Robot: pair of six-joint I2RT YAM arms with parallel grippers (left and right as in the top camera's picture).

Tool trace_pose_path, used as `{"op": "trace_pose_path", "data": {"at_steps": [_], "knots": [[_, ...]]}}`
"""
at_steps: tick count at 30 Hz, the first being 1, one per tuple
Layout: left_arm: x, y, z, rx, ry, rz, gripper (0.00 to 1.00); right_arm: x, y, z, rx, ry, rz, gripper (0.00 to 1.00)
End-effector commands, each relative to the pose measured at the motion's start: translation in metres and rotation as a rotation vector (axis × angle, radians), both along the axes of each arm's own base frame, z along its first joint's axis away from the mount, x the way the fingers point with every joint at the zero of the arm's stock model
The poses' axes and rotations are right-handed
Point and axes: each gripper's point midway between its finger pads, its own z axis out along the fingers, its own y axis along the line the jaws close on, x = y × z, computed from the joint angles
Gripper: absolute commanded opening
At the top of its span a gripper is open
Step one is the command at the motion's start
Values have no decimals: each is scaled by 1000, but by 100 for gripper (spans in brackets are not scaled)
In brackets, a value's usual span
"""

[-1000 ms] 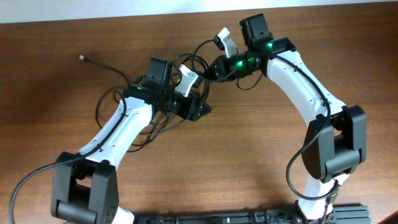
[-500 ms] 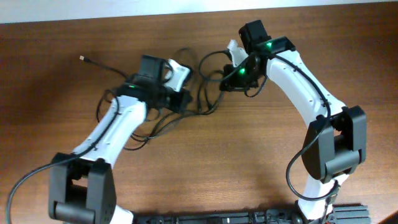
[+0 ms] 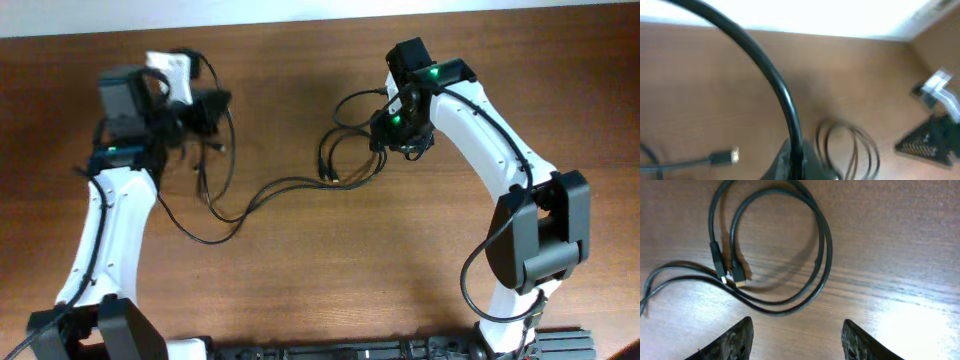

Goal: Untangle cables

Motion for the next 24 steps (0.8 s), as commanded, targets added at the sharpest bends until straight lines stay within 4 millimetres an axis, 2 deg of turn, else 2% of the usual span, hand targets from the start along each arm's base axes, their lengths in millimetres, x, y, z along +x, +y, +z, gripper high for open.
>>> {"op": "trace_pose_path", "data": {"at_steps": [1, 3, 5, 6, 7, 10, 12, 14, 16, 19, 24], "knots": [[11, 4, 74, -205, -171, -8, 0, -5, -2, 7, 1, -6, -2, 56], [18, 6, 100, -205, -288, -3, 4, -5, -2, 7, 1, -5, -3, 56], [25, 13, 102, -184, -309, 56, 13, -5, -2, 7, 1, -7, -3, 56], [27, 17, 94, -178, -279, 89, 33, -5, -2, 7, 1, -7, -3, 56], [26, 19, 78, -168, -211, 112, 53, -5, -2, 7, 1, -7, -2, 56], [9, 18, 28, -115, -10, 102, 72, -5, -2, 7, 1, -7, -2, 56], [-15, 16, -10, -80, 167, 94, 73, -5, -2, 7, 1, -6, -2, 56], [-40, 23, -44, -28, 344, 136, 72, -5, -2, 7, 1, -6, -2, 56], [-59, 36, -67, 37, 469, 209, 71, -5, -2, 7, 1, -6, -2, 56], [-79, 50, -86, 116, 580, 278, 70, -5, -2, 7, 1, -6, -2, 56], [-96, 50, -102, 124, 655, 279, 64, -6, -2, 6, 0, -2, -2, 56]]}}
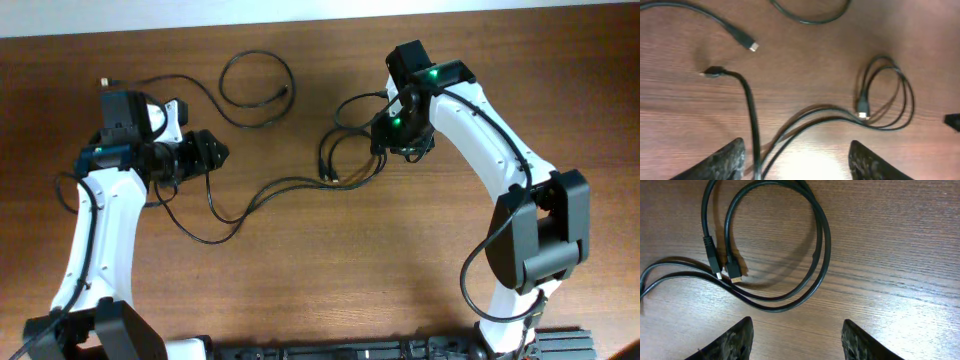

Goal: Untangle cables

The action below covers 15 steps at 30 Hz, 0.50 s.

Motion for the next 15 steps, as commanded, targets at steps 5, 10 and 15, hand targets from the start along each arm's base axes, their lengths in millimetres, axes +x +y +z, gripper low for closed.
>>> {"op": "trace_pose_path", "data": {"at_steps": [5, 10, 15], "knots": [[-35, 10, -47, 74, 129, 12, 60, -3, -1, 10, 3, -14, -2, 56], [-53, 3, -65, 37, 192, 15, 49, -3, -1, 10, 3, -14, -2, 56], [-31, -56, -34, -229, 36, -141, 7, -3, 1, 10, 14, -12, 0, 57]]}}
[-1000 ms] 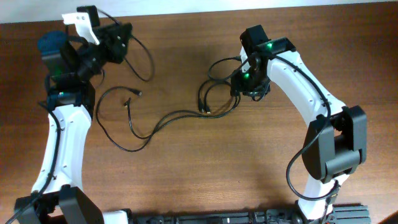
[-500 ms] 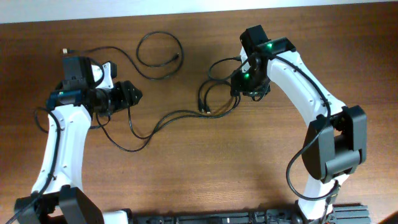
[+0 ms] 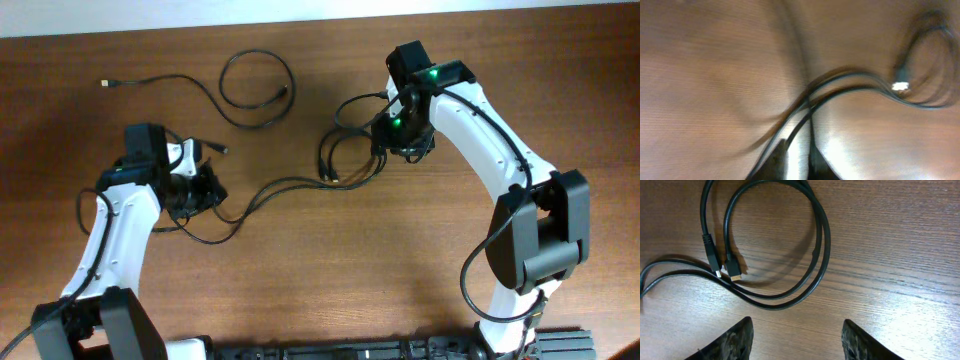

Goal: Untangle cables

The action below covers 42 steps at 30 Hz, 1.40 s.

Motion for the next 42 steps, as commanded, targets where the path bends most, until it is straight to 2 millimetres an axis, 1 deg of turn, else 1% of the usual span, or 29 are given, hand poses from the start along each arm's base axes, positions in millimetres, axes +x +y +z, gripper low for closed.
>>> {"op": "trace_pose_path", "data": {"at_steps": [1, 2, 3, 4, 5, 7, 8, 10, 12, 14, 15, 18, 20, 22, 24, 25, 27, 29, 33, 36, 37, 39, 40, 41, 42], "knots": [[21, -63, 45, -309, -194, -167, 2, -2, 3, 11, 25, -17, 3, 57], [29, -76, 62, -384, -271, -218, 0, -3, 5, 11, 38, -17, 18, 58], [41, -91, 90, -493, -390, -280, 0, -3, 8, 12, 57, -19, 38, 58], [49, -97, 109, -557, -457, -302, 0, -4, 14, 14, 87, -24, 77, 59], [57, -102, 133, -628, -525, -319, 0, -5, 21, 17, 129, -31, 124, 59], [71, -104, 170, -699, -635, -327, 0, -9, 36, 23, 219, -44, 214, 59], [79, -103, 196, -733, -714, -321, 0, -14, 52, 32, 327, -61, 309, 60], [84, -102, 235, -774, -839, -323, 0, -21, 73, 48, 476, -86, 406, 63], [84, -100, 264, -817, -922, -303, 0, -21, 81, 56, 542, -104, 428, 63], [84, -97, 284, -849, -984, -281, 0, -17, 83, 57, 544, -126, 432, 63], [82, -96, 291, -860, -1006, -280, 0, -14, 83, 57, 545, -138, 435, 63], [82, -96, 293, -862, -1012, -277, 0, -12, 82, 56, 529, -147, 435, 63], [84, -94, 293, -860, -1018, -260, 0, -11, 79, 53, 507, -150, 433, 65], [86, -93, 294, -859, -1026, -245, 0, -5, 72, 47, 442, -164, 427, 65], [87, -92, 295, -858, -1029, -238, 0, 5, 64, 40, 370, -200, 425, 66], [87, -92, 295, -858, -1029, -237, 0, 11, 66, 42, 370, -237, 445, 67], [87, -92, 295, -858, -1029, -238, 0, 16, 71, 45, 376, -284, 486, 68], [87, -92, 295, -858, -1029, -238, 0, 16, 79, 47, 380, -302, 510, 70], [87, -92, 295, -858, -1029, -238, 0, 5, 107, 50, 389, -358, 656, 72], [87, -92, 295, -858, -1029, -237, 0, -1, 133, 54, 391, -436, 794, 73], [87, -92, 295, -860, -1027, -237, 0, 0, 140, 55, 384, -468, 827, 73], [87, -92, 295, -868, -1017, -231, 0, 8, 149, 58, 349, -533, 848, 73], [87, -92, 295, -870, -1014, -230, 0, 12, 153, 60, 337, -561, 854, 72], [87, -92, 295, -872, -1011, -229, 0, 16, 157, 62, 321, -592, 856, 68], [87, -92, 295, -872, -1011, -229, 0, 20, 158, 64, 310, -611, 856, 62]]}}
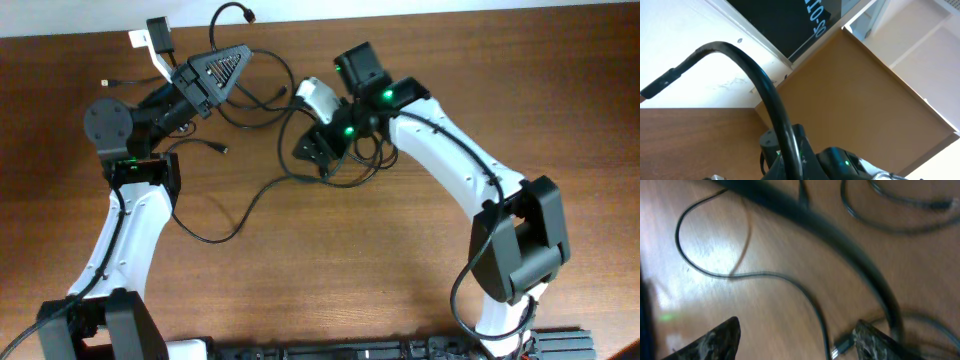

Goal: Untangle cables

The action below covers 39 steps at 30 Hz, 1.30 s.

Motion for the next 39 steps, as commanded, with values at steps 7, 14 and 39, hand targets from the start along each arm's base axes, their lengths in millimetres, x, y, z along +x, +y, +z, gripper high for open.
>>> {"op": "trace_pose_path", "data": {"at_steps": [7, 14, 39], "knots": [[0, 2, 4, -40, 43, 1, 0, 27, -10, 9, -92, -155, -99, 45], [2, 4, 6, -50, 43, 20, 0, 19, -6, 12, -66, -128, -73, 44], [5, 10, 17, -322, 368, -47, 0, 29, -18, 30, -5, -145, -87, 56]]}}
